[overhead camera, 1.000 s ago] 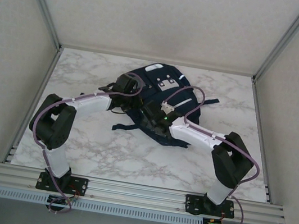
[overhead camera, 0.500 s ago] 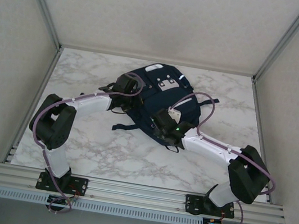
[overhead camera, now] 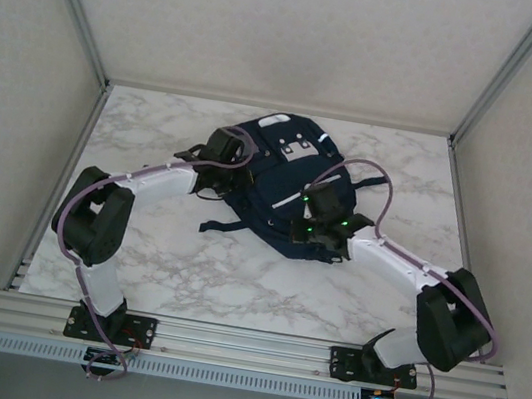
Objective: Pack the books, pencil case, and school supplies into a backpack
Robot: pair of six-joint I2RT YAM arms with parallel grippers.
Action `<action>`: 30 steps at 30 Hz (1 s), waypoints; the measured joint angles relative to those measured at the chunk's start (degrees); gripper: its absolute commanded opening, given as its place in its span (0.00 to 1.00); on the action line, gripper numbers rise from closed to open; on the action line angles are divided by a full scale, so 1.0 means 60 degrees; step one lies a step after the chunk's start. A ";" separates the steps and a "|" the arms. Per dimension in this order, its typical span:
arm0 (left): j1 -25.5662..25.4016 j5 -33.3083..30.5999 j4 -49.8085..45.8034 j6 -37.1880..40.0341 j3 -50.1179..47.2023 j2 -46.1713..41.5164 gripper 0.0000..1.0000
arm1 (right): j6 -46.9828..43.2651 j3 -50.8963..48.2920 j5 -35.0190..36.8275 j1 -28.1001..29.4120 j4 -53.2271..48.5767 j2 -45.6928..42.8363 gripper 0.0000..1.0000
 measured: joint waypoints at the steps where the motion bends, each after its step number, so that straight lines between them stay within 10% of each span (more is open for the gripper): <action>1: 0.0066 0.0091 -0.0124 0.0138 0.0135 0.0055 0.00 | -0.0463 -0.0004 -0.0368 -0.0397 -0.0098 -0.0120 0.00; 9: 0.0412 0.0397 -0.1249 0.0973 0.1428 0.0750 0.04 | -0.1953 0.0266 -0.2160 -0.1421 -0.0106 0.0255 0.00; 13: 0.0696 0.0233 -0.1621 0.1162 0.1781 0.0871 0.67 | -0.1982 0.0641 -0.2736 -0.1275 0.0036 0.0805 0.00; 19: 0.0933 0.0211 -0.1348 0.0178 0.0535 -0.0040 0.82 | -0.1978 0.1242 -0.3024 -0.0776 0.0080 0.1621 0.00; 26: -0.0350 0.0200 -0.0259 -0.2000 -0.1078 -0.1351 0.72 | -0.1978 0.1632 -0.3195 -0.0328 0.0120 0.2197 0.00; 30: -0.0951 -0.0015 0.0353 -0.2914 -0.1206 -0.1169 0.26 | -0.1978 0.1621 -0.3195 -0.0295 0.0117 0.2186 0.00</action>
